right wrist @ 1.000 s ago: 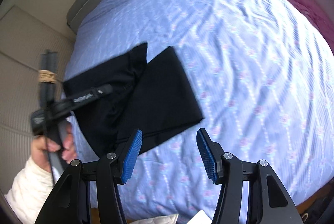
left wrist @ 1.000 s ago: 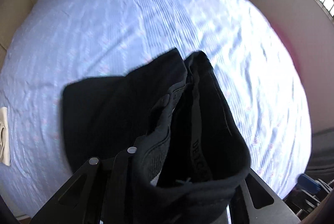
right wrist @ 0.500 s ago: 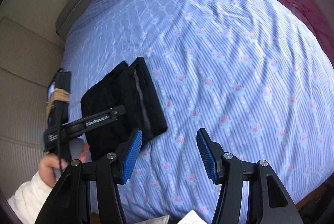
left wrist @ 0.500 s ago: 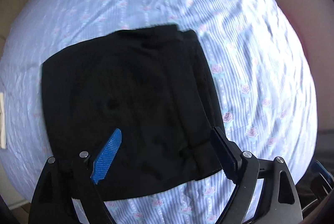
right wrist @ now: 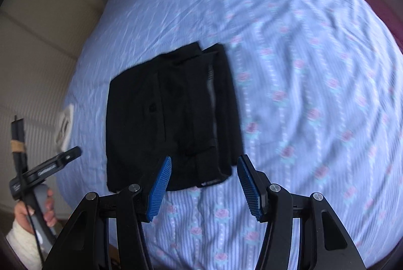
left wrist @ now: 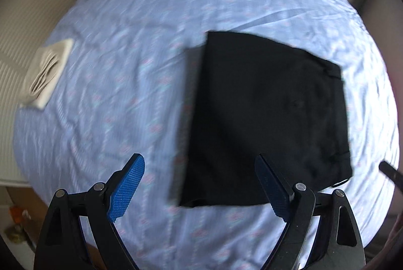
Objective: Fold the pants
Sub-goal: 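Close the right tool on the edge of the folded trousers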
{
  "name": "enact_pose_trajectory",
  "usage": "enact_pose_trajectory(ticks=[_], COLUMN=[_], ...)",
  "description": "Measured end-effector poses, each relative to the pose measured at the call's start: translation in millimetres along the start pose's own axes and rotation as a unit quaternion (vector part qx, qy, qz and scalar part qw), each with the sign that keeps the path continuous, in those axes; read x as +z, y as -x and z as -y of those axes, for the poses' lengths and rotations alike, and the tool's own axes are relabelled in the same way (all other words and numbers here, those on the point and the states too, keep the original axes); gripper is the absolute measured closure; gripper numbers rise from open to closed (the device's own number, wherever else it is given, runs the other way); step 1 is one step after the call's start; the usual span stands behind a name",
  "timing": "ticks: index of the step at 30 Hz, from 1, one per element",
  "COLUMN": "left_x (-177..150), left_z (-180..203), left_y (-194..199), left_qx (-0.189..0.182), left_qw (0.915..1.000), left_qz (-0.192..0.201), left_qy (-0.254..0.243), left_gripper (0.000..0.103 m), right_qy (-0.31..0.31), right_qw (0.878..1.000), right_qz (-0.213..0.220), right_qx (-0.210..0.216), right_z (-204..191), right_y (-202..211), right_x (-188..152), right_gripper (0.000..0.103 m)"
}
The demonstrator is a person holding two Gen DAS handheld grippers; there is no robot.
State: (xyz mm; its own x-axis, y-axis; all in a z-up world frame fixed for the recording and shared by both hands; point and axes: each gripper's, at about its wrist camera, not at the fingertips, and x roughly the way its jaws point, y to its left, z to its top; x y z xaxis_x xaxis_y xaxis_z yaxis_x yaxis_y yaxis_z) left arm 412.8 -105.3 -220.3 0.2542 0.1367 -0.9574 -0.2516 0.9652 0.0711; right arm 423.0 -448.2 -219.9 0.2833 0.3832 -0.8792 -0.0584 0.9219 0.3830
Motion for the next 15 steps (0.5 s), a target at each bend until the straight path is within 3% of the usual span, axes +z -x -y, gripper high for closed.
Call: enact_pose_trajectory(ticks=[8, 13, 15], left_x=[-39.2, -38.3, -30.2], left_z=[-30.6, -26.1, -21.9], left_y=[-23.9, -29.9, -31.3], left_qx=[-0.014, -0.038, -0.05], left_qw=[0.9966, 0.9946, 0.9941], left_qz=[-0.047, -0.056, -0.054], left_qy=[0.066, 0.078, 0.08], left_gripper=[0.014, 0.014, 0.014], right_qy=[0.036, 0.054, 0.051], right_qw=[0.999, 0.998, 0.998], right_qz=[-0.031, -0.031, -0.038], right_qx=[-0.008, -0.017, -0.016], right_z=[-19.9, -17.4, -15.4], right_y=[-42.9, -64.0, -72.1], right_x=[25.7, 46.2, 52.2], right_gripper=[0.047, 0.049, 0.055])
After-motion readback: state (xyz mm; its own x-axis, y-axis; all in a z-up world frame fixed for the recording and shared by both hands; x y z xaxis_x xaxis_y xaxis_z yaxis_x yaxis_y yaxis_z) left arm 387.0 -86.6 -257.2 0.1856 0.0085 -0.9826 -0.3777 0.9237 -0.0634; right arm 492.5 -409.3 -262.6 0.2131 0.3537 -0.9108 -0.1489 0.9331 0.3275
